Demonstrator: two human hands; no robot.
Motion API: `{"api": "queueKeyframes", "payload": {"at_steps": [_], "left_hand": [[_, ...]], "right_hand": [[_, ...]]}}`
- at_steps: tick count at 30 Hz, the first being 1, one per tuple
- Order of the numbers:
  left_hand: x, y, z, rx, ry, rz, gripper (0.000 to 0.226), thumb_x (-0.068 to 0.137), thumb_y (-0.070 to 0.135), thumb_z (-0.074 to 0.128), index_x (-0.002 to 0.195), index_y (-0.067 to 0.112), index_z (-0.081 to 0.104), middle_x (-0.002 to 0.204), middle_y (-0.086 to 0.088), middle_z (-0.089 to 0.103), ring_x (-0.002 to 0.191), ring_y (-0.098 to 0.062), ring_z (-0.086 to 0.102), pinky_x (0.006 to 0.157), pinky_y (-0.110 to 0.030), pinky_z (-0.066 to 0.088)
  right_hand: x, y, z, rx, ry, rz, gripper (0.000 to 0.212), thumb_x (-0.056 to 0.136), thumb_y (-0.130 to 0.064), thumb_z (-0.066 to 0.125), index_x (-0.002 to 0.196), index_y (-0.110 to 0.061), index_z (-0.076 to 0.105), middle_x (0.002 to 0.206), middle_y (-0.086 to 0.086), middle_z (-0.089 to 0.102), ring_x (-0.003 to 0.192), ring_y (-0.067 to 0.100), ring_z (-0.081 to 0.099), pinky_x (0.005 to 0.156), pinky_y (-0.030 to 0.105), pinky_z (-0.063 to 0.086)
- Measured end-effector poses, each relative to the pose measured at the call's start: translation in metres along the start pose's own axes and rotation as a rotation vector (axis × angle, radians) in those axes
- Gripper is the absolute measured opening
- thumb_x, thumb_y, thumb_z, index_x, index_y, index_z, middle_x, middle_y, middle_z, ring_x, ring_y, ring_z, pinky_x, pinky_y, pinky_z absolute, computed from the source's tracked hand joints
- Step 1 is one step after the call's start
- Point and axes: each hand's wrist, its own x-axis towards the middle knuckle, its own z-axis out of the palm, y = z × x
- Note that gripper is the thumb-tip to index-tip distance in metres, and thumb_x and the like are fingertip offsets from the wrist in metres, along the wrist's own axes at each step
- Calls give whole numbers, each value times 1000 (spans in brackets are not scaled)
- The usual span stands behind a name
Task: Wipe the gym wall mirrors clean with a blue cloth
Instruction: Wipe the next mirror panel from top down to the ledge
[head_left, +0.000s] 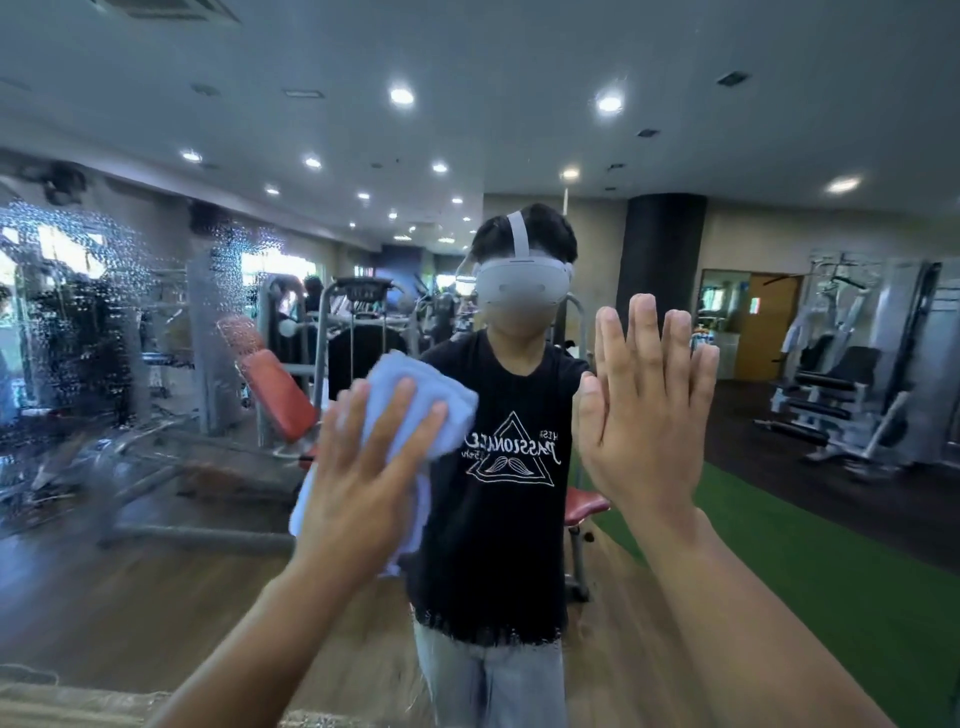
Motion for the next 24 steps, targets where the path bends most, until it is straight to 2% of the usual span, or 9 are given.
{"api": "queueKeyframes", "payload": {"at_steps": [4, 7, 11, 12, 14, 16, 18, 20, 24], "left_hand": [[40, -42, -23, -68, 13, -264, 63, 92, 12, 41, 153, 21, 31, 164, -14, 23, 151, -47, 9, 122, -61, 10], [103, -34, -27, -103, 118, -356, 64, 96, 10, 46, 154, 28, 29, 166, -6, 18, 152, -43, 6, 124, -51, 9], [154, 14, -14, -78, 196, -210, 71, 91, 4, 48, 156, 24, 27, 165, -10, 22, 150, -45, 11, 122, -59, 18], [152, 28, -8, -73, 199, -164, 74, 89, 2, 49, 156, 23, 26, 165, -13, 23, 150, -48, 12, 123, -58, 16], [128, 52, 4, -86, 198, -49, 79, 85, -2, 54, 156, 20, 27, 164, -15, 23, 149, -49, 14, 125, -54, 10], [86, 66, 12, -116, 169, 83, 82, 81, -7, 61, 154, 18, 33, 162, -14, 26, 149, -49, 17, 123, -57, 15], [39, 63, 15, -124, 104, 172, 70, 88, -5, 56, 152, 18, 38, 160, -12, 29, 149, -46, 20, 118, -63, 24], [3, 40, 12, -90, 38, 181, 62, 92, 1, 49, 150, 18, 40, 159, -11, 32, 148, -44, 22, 114, -67, 26], [-4, -22, -7, -11, -19, 24, 78, 79, 8, 64, 151, 18, 37, 160, -15, 28, 150, -47, 15, 120, -64, 15]], "right_hand": [[0, -4, 2, -48, 8, 8, 60, 108, -37, 28, 164, -16, 21, 170, 13, 17, 157, 38, 14, 124, 63, 15], [0, -5, 2, -70, 3, 5, 60, 108, -37, 28, 164, -15, 21, 170, 14, 18, 157, 39, 14, 124, 63, 15], [0, -4, 1, -58, 15, 3, 59, 109, -37, 27, 164, -17, 23, 170, 12, 19, 157, 38, 15, 124, 62, 16], [0, -3, 0, -52, 19, 3, 58, 109, -37, 28, 163, -18, 24, 170, 11, 19, 157, 37, 15, 124, 62, 15], [0, -2, 0, -31, 16, 10, 58, 108, -35, 32, 163, -19, 25, 170, 9, 19, 157, 35, 15, 125, 61, 14], [0, 0, -1, -11, 4, 6, 60, 106, -34, 35, 164, -21, 23, 171, 8, 17, 158, 34, 14, 125, 60, 13], [0, 1, -2, -16, 0, -5, 59, 107, -34, 33, 164, -20, 22, 171, 8, 17, 158, 34, 13, 125, 60, 13], [0, 1, -2, -12, 8, -3, 58, 108, -35, 29, 164, -19, 23, 170, 9, 18, 157, 34, 14, 126, 60, 13], [0, -3, -1, -17, 11, 2, 59, 108, -36, 27, 164, -20, 20, 171, 9, 16, 158, 35, 12, 126, 60, 13]]}}
